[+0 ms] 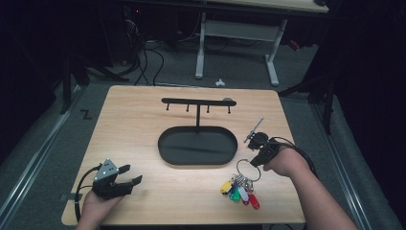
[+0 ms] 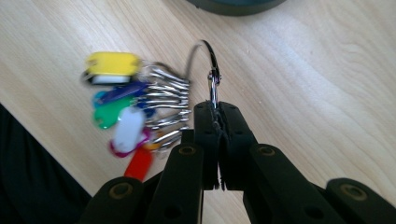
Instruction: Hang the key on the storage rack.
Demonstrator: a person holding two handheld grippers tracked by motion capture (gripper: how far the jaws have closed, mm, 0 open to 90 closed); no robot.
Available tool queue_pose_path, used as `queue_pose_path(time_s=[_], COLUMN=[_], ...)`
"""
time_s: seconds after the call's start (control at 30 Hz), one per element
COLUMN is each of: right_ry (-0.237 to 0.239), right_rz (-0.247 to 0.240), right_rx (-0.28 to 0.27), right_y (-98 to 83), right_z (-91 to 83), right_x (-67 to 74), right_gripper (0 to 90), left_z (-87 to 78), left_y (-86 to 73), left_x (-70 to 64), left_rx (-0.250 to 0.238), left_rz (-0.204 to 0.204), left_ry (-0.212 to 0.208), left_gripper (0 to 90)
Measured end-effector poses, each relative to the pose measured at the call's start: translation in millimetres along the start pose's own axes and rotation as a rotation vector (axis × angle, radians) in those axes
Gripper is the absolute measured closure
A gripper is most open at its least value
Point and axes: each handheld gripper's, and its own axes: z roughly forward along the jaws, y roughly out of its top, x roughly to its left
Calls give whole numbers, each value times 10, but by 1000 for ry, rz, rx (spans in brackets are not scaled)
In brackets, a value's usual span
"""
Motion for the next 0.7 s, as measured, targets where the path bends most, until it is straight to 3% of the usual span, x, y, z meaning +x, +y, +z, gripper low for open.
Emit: queue_pose_path(time_s=[0.7], right_ry=[1], right_rz=[31], right_rx=[4], right_y=[35], right_z=[-539], right_x=[11], right_gripper=[876], left_z=[15], left_y=[-7], left_x=[8], left_rx=[10], left_rz=[-3], left_ry=[1], left_gripper=[332])
